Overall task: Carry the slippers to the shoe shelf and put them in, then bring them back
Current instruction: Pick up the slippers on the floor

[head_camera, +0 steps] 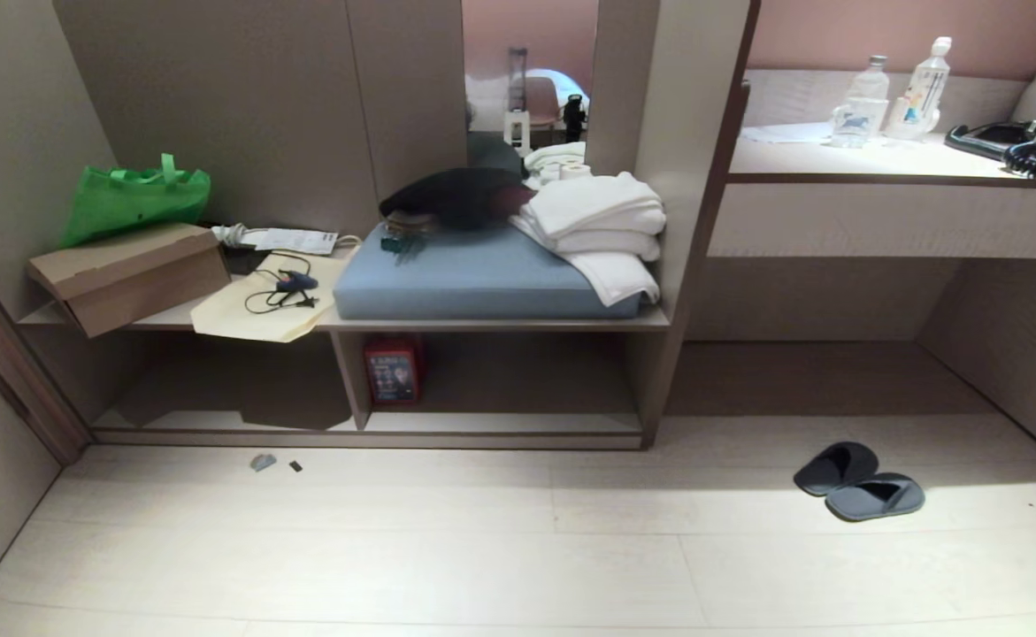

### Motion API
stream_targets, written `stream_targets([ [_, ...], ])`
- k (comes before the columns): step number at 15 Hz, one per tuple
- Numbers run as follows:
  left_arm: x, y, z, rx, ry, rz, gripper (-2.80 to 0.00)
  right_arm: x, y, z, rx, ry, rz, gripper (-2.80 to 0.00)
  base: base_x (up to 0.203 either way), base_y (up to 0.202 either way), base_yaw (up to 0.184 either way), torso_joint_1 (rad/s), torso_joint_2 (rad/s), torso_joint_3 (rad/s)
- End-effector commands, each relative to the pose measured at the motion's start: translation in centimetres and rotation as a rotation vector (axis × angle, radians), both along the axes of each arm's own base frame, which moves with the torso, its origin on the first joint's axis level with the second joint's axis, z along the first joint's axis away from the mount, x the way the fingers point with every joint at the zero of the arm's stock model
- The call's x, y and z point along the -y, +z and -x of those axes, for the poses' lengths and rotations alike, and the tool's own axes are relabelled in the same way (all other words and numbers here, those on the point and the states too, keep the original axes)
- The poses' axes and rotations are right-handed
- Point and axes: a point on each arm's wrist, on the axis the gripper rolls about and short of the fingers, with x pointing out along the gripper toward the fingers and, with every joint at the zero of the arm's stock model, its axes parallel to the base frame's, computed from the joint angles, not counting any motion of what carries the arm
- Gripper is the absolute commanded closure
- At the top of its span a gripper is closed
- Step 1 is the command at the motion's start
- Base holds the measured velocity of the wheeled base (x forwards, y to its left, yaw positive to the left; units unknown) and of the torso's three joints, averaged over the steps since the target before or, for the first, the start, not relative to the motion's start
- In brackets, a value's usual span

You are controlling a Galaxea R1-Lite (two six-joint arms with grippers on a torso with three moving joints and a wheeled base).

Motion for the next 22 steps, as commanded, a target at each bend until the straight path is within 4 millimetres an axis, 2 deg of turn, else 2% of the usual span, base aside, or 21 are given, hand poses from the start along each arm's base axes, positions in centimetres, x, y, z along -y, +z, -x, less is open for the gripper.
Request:
stream_targets([
  [1,0.0,-0.2,-0.07,-0.008,0.0,0.0,0.0,0.0,0.0,-0.01,-0.001,0.0,0.001,0.0,0.193,0.0,-0.004,0.002,0.0,0.003],
  [12,0.0,-0.2,-0.07,-0.008,0.0,0.0,0.0,0.0,0.0,0.0,0.001,0.0,0.004,0.0,0.19,0.0,-0.001,0.004,0.0,0.002],
  [22,0.0,-0.2,-0.07,-0.008,0.0,0.0,0.0,0.0,0.02,0.0,0.001,0.0,0.004,0.0,0.0,0.0,0.0,0.0,0.0,0.0],
])
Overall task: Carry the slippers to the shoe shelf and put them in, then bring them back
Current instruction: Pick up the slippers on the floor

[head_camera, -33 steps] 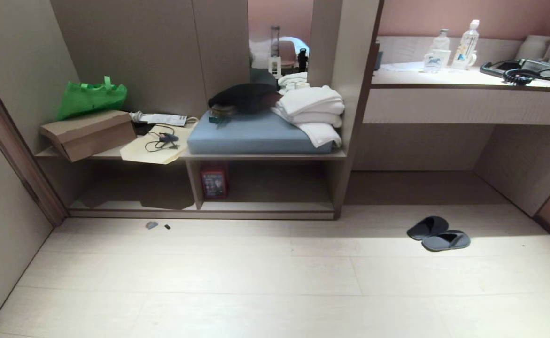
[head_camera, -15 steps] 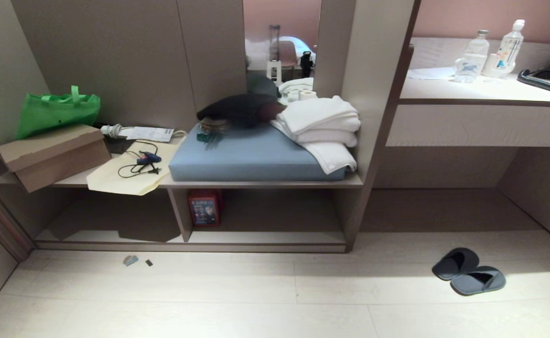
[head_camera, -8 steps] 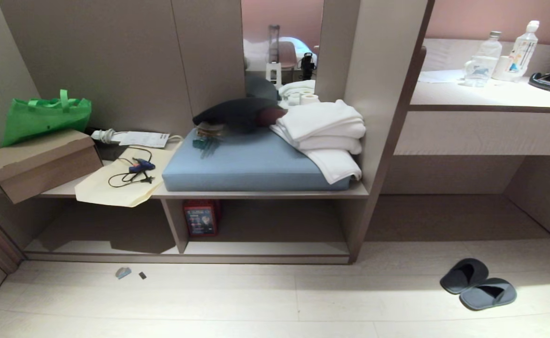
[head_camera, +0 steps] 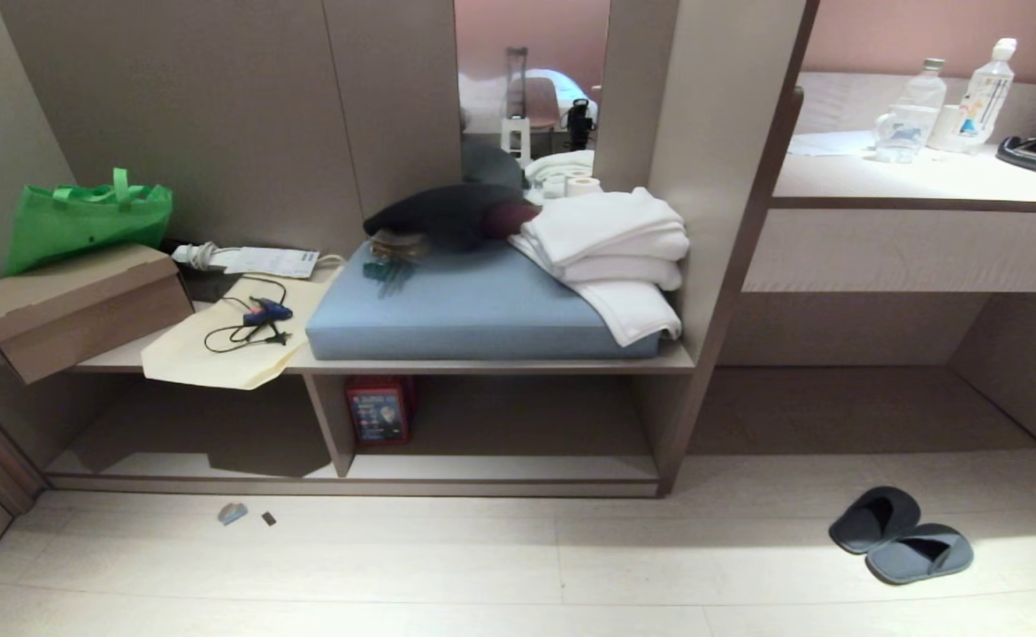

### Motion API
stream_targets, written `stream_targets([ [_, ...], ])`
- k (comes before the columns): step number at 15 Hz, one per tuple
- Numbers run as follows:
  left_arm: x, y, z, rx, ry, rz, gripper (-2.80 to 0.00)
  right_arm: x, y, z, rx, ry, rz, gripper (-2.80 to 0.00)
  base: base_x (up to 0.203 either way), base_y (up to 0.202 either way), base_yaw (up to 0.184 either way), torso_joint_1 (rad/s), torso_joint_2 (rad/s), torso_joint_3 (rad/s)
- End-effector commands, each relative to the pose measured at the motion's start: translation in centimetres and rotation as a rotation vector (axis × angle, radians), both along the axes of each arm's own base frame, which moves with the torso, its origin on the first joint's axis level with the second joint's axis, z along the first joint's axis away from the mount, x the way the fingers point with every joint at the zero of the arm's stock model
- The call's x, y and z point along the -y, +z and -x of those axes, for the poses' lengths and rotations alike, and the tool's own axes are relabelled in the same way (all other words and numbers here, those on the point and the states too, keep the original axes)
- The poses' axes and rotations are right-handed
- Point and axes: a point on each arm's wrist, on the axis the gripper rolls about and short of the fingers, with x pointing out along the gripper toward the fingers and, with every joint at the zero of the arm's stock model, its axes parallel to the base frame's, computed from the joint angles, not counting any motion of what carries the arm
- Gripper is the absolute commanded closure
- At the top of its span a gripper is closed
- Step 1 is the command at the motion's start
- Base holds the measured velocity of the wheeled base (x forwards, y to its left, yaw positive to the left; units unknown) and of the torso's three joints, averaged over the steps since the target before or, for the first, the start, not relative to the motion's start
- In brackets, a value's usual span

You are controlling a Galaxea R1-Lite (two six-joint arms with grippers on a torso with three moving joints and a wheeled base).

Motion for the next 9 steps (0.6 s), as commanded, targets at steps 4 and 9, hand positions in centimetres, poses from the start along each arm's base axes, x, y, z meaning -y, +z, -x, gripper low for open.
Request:
stream_targets([
  [4,0.0,-0.2,-0.07,-0.008,0.0,0.0,0.0,0.0,0.01,0.0,0.001,0.001,0.001,0.0,0.0,0.0,0.0,0.0,0.0,0.0],
  [9,0.0,-0.2,-0.07,-0.008,0.0,0.0,0.0,0.0,0.01,-0.01,-0.001,0.001,0.002,0.0,-0.002,0.002,-0.148,0.004,0.0,0.001],
])
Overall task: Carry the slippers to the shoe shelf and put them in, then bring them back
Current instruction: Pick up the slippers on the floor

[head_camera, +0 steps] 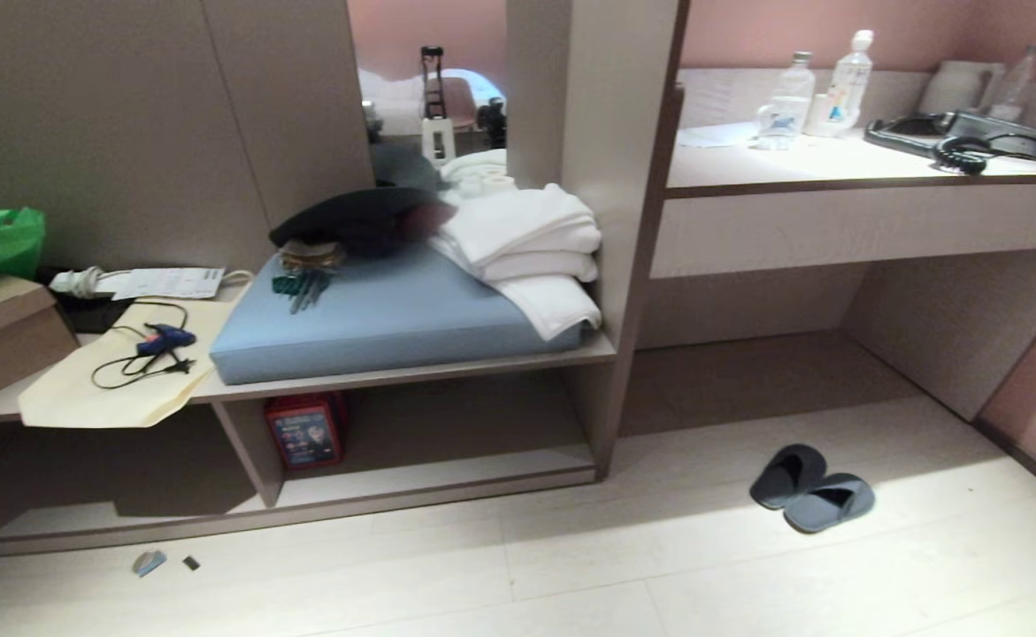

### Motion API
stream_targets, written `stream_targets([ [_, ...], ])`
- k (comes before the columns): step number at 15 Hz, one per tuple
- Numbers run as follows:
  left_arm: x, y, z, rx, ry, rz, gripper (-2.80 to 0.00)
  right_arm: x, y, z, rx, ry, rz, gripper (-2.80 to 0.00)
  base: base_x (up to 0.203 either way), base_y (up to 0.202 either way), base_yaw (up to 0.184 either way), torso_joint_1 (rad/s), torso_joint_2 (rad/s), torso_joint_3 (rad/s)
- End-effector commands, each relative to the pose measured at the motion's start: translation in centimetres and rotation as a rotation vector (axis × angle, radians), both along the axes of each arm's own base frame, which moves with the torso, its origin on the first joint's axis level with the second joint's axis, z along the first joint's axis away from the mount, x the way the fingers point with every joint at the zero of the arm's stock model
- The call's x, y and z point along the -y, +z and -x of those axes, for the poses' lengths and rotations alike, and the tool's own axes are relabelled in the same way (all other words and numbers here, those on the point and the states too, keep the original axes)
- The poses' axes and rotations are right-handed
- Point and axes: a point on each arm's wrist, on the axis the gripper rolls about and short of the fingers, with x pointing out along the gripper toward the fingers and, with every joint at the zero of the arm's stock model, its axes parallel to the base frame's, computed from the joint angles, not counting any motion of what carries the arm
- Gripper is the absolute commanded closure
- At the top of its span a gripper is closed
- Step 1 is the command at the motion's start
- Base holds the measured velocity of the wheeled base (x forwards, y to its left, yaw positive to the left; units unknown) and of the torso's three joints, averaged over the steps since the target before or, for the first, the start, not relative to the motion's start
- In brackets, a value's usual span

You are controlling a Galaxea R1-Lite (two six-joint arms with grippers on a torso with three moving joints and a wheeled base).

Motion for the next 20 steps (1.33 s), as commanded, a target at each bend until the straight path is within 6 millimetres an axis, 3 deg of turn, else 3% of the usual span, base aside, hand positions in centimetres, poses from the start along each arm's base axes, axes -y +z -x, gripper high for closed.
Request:
stream_targets([
  [1,0.0,-0.2,-0.07,-0.008,0.0,0.0,0.0,0.0,0.01,-0.01,-0.001,0.001,0.001,0.0,0.001,0.006,-0.17,0.003,0.0,0.002],
  [20,0.0,-0.2,-0.07,-0.008,0.0,0.0,0.0,0.0,0.0,0.0,0.0,0.001,0.001,0.0,0.001,0.01,-0.176,0.002,0.0,0.001],
])
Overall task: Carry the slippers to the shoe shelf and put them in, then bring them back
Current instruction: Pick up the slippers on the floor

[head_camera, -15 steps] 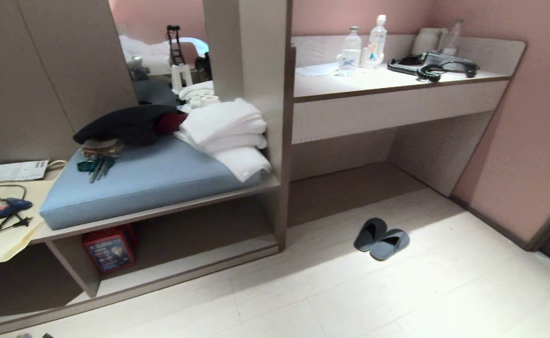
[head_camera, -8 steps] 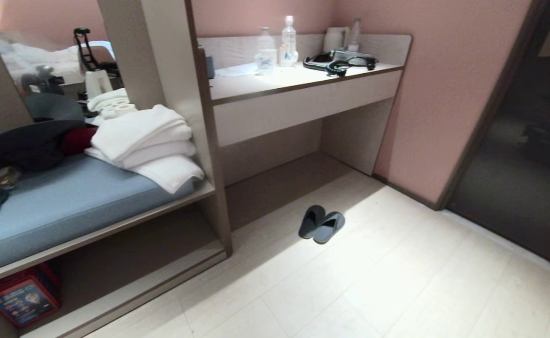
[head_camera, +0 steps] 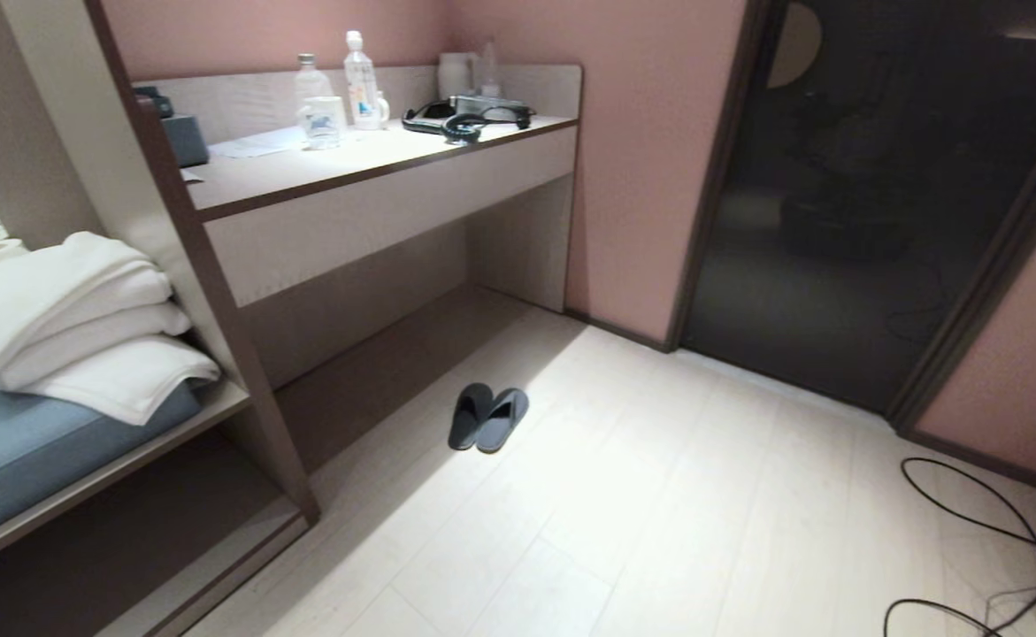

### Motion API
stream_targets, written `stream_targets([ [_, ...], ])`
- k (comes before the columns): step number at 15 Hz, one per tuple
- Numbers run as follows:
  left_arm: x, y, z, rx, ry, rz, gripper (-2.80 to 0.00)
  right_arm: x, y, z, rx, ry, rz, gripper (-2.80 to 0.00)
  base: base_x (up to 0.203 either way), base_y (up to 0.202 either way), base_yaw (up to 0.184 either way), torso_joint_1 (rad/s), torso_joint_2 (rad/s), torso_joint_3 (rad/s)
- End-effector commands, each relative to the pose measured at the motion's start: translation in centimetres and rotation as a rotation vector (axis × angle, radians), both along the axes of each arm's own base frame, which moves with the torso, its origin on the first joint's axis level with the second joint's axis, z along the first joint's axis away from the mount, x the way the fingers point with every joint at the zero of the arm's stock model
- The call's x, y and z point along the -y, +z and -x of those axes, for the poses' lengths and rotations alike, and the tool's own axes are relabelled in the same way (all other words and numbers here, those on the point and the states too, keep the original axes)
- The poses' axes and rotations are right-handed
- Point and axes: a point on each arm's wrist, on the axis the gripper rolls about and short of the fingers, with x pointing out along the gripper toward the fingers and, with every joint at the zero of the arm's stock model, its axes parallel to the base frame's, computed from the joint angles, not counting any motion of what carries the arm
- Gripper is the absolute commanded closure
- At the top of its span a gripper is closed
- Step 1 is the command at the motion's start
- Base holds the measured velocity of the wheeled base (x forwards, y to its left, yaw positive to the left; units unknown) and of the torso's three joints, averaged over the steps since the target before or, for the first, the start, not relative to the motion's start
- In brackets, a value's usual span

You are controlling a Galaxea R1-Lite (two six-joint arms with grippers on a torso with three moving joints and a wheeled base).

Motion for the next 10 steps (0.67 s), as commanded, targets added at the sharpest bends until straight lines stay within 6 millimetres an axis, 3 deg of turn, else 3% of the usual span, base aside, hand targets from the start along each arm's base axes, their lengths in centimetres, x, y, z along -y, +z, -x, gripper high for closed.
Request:
stream_targets([
  [1,0.0,-0.21,-0.07,-0.009,0.0,0.001,0.0,0.0,0.0,-0.01,-0.001,0.0,0.001,0.0,-0.001,0.008,-0.181,0.002,0.0,0.006],
  [7,0.0,-0.21,-0.07,-0.009,0.0,0.001,0.0,0.0,0.01,-0.01,-0.001,0.0,0.0,0.0,0.001,0.011,-0.172,0.004,0.0,0.003],
  [10,0.0,-0.21,-0.07,-0.009,0.0,0.002,0.0,0.0,0.01,-0.01,-0.001,0.0,0.001,0.0,0.0,0.004,-0.072,0.001,0.0,0.002],
])
